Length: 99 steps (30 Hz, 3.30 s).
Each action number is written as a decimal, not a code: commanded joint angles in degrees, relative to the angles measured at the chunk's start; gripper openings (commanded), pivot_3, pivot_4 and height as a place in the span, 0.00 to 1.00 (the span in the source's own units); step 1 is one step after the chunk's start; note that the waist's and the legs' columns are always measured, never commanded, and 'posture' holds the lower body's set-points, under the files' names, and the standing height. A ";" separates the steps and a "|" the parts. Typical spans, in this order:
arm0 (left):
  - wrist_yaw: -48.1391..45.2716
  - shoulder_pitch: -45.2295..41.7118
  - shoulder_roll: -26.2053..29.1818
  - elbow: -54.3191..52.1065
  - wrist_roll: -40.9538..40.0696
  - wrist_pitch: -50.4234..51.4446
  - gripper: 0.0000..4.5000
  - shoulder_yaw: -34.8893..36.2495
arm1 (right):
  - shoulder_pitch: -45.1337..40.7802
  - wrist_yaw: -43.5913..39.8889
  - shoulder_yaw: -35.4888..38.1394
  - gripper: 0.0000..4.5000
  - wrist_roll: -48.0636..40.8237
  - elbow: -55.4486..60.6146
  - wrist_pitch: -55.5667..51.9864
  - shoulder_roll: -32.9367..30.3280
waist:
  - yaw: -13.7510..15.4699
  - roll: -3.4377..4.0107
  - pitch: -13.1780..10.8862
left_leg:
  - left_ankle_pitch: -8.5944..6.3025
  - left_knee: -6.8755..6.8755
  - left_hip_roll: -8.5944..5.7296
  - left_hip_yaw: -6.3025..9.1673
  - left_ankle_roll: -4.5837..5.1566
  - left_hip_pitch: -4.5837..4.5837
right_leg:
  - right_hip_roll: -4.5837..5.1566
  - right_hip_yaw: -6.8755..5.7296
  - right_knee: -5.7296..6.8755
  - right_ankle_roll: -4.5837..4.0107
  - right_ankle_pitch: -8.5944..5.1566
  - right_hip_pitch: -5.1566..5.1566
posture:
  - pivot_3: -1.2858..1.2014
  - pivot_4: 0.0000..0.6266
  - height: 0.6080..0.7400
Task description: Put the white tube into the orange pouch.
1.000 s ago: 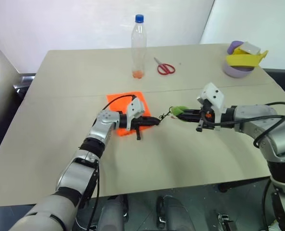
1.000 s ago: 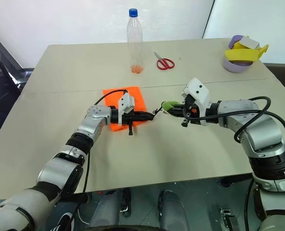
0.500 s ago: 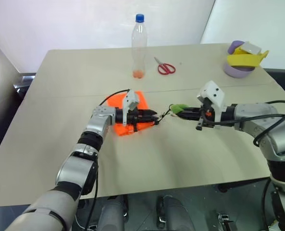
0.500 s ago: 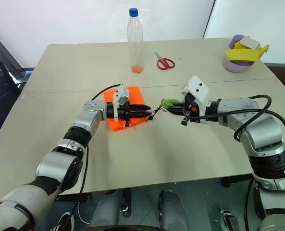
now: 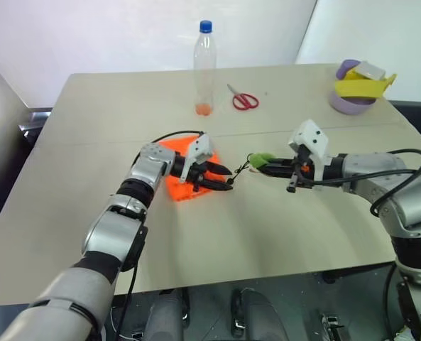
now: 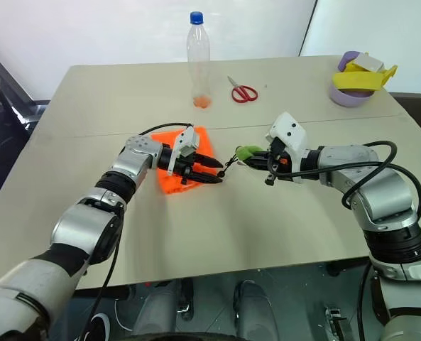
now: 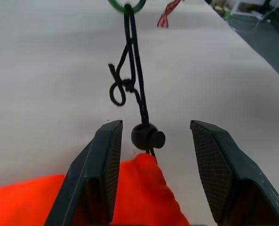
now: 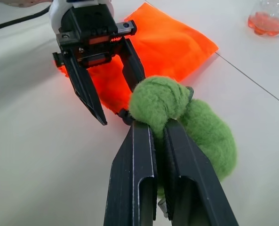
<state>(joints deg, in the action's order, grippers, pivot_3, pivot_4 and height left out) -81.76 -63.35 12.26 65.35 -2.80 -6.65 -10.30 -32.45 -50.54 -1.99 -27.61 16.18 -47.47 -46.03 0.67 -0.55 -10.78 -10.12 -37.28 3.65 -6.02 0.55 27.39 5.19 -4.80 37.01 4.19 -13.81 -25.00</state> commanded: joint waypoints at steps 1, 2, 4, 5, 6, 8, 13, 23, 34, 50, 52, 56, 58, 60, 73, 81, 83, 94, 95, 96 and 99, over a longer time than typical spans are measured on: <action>0.61 -2.58 -0.28 1.70 1.10 -0.94 0.54 0.69 | -0.55 0.17 0.86 0.00 -0.32 2.38 0.41 -0.13 | 0.00 0.00 0.00 | 0.00 0.00 0.01 0.00 0.00 0.00 | -0.01 0.00 0.01 0.02 0.01 0.00 | 0.52 0.24 1.00; 0.60 -2.77 -0.50 2.17 1.41 -0.94 0.54 0.64 | -0.47 0.24 0.92 0.00 -0.38 2.54 0.29 -0.17 | 0.00 0.00 0.00 | 0.00 0.00 0.01 0.00 0.00 0.00 | -0.01 0.00 0.01 0.02 0.01 -0.01 | 0.52 0.24 1.00; 0.48 -3.02 -1.02 2.97 1.73 -1.03 0.54 0.75 | -0.31 0.23 0.94 0.00 -0.36 2.72 0.25 -0.34 | -0.02 0.00 0.00 | 0.00 -0.01 0.01 0.00 0.00 0.00 | -0.01 0.00 0.01 -0.01 0.00 0.00 | 0.52 0.24 1.00; 0.19 -3.33 -1.39 3.50 1.30 -0.05 0.54 1.30 | -0.31 0.16 0.89 0.00 -0.30 2.68 0.31 -0.43 | 0.03 0.00 0.00 | 0.00 -0.02 0.01 0.00 0.00 0.00 | -0.01 0.00 0.01 -0.02 -0.01 0.00 | 0.52 0.24 1.00; -0.01 -3.55 -1.63 3.88 1.00 0.60 0.54 1.73 | -0.31 0.11 0.85 0.00 -0.25 2.63 0.36 -0.49 | 0.12 -0.01 0.00 | 0.00 -0.03 0.01 0.00 0.00 0.01 | -0.01 0.00 0.01 -0.02 -0.01 0.00 | 0.52 0.24 1.00; 0.13 -4.35 -1.98 4.69 0.04 2.29 0.54 3.15 | -0.28 0.09 0.87 0.00 -0.27 2.67 0.26 -0.57 | 0.05 -0.01 -0.01 | 0.00 -0.04 0.01 0.01 0.00 0.02 | 0.00 0.00 0.01 -0.02 -0.01 0.01 | 0.52 0.24 1.00; -3.03 -5.83 -1.82 5.92 -0.60 7.00 0.54 5.25 | -0.44 -0.03 0.79 0.00 -0.28 2.53 0.16 -0.61 | -0.02 -0.01 -0.01 | 0.00 -0.04 0.02 0.02 0.00 0.03 | -0.03 0.00 0.03 -0.02 -0.01 -0.01 | 0.52 0.24 1.00; 0.16 -4.07 -2.86 6.52 4.53 0.40 0.54 3.22 | -0.62 -0.03 0.77 0.00 0.00 2.21 0.42 -0.58 | 0.07 -0.02 -0.01 | 0.00 -0.07 0.01 0.01 0.00 0.03 | -0.02 0.00 0.04 0.00 0.00 0.00 | 0.52 0.24 1.00; 0.51 -4.88 -2.98 7.66 4.29 1.83 0.05 4.58 | -0.57 0.12 0.72 0.00 0.57 2.35 0.40 -0.81 | -0.02 -0.01 -0.01 | 0.00 -0.08 0.02 0.01 0.00 0.03 | -0.03 0.00 0.06 0.05 0.03 -0.01 | 0.52 0.24 1.00; 16.09 10.35 2.97 -14.35 9.23 -21.77 0.05 1.03 | 0.99 5.48 8.21 0.00 4.37 -6.50 5.49 -0.71 | 0.16 0.00 0.00 | 0.00 -0.07 0.03 -0.04 0.00 0.02 | 0.00 0.02 0.07 0.09 0.06 0.02 | 0.52 0.24 1.00; 19.97 13.86 3.62 -19.76 11.48 -21.12 0.05 -0.37 | 0.16 7.31 9.63 0.00 5.09 -9.45 6.94 -0.09 | 0.12 0.00 0.00 | 0.00 -0.11 0.02 -0.06 0.00 0.02 | 0.00 0.01 0.08 0.08 0.06 0.06 | 0.52 0.24 1.00; 22.96 19.37 4.12 -29.31 12.13 -16.89 0.05 -2.13 | -2.43 10.54 10.61 0.00 7.25 -14.49 10.49 0.39 | -0.04 0.01 0.00 | 0.01 -0.18 0.04 -0.06 0.00 -0.04 | 0.00 0.02 0.09 0.01 0.10 0.12 | 0.52 0.24 1.00; 24.34 20.84 5.11 -33.13 13.37 -15.32 0.05 -3.20 | -4.70 13.52 11.23 0.00 8.98 -18.14 12.43 0.82 | -0.10 0.01 0.00 | 0.01 -0.19 0.06 -0.06 -0.01 -0.04 | -0.01 0.03 0.10 -0.01 0.11 0.10 | 0.52 0.24 1.00; 24.95 21.83 5.94 -36.08 13.63 -13.89 0.05 -3.79 | -6.24 14.70 11.83 0.00 9.29 -20.62 13.32 1.05 | -0.10 0.01 0.00 | 0.02 -0.18 0.06 -0.08 -0.02 -0.04 | -0.02 0.04 0.13 -0.02 0.12 0.08 | 0.52 0.24 1.00; 21.08 25.69 16.83 -40.29 11.47 -17.37 0.05 -5.77 | -9.65 22.86 10.04 0.00 17.40 -33.21 17.24 -1.49 | -0.18 0.06 0.00 | 0.02 -0.14 0.09 -0.19 -0.02 -0.04 | -0.07 0.04 0.12 0.09 0.18 0.05 | 0.52 0.24 1.00; 18.45 26.64 15.02 -42.95 4.03 -13.37 0.05 -6.14 | -4.35 13.62 5.95 0.00 14.11 -25.41 15.09 -2.32 | 0.10 0.07 0.00 | 0.02 -0.13 0.09 -0.20 -0.02 -0.02 | -0.07 0.07 0.12 0.09 0.18 0.02 | 0.52 0.24 1.00; 15.93 27.17 15.28 -43.94 1.15 -11.02 0.05 -5.82 | -0.31 8.33 4.76 0.00 11.58 -19.54 12.98 -3.49 | 0.09 0.07 0.00 | 0.02 -0.12 0.09 -0.19 -0.01 -0.02 | -0.06 0.06 0.09 0.10 0.17 0.04 | 0.52 0.24 1.00; 11.58 30.79 14.13 -53.82 -13.67 4.24 1.00 -0.42 | 7.39 2.15 3.96 0.70 7.12 -8.77 7.99 -3.46 | -0.51 0.09 0.00 | -0.01 -0.34 0.17 -0.01 -0.07 -0.12 | -0.09 0.10 0.11 -0.12 0.26 0.14 | 0.52 0.24 1.00; 11.51 31.33 14.21 -55.54 -16.04 7.34 1.00 0.55 | 7.27 2.22 4.10 0.82 6.78 -8.78 7.52 -3.10 | -0.52 0.09 0.00 | -0.05 -0.36 0.18 0.00 -0.15 -0.12 | -0.09 0.10 0.11 -0.14 0.28 0.14 | 0.52 0.24 1.00; 11.19 31.86 14.26 -57.14 -18.38 9.82 1.00 1.54 | 7.11 2.27 4.25 0.93 6.46 -8.79 7.13 -2.78 | -0.51 0.09 0.00 | -0.06 -0.36 0.19 0.00 -0.16 -0.12 | -0.08 0.10 0.11 -0.15 0.30 0.14 | 0.52 0.24 1.00; 11.21 33.57 15.57 -61.97 -23.88 16.53 1.00 4.52 | 6.97 1.71 5.20 0.99 5.71 -8.53 7.78 -2.26 | -0.36 0.09 0.00 | -0.02 -0.37 0.19 0.02 -0.10 -0.11 | -0.08 0.10 0.11 -0.16 0.30 0.13 | 0.52 0.24 1.00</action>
<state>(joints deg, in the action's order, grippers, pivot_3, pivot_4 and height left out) -70.46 -30.04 26.70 7.57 -22.42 6.34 -8.90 -24.17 -48.70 0.63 -21.13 5.92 -40.79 -48.19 0.31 -0.46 -10.78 -10.12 -37.65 3.84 -6.00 0.48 27.29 5.11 -4.70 37.11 4.04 -13.51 -24.87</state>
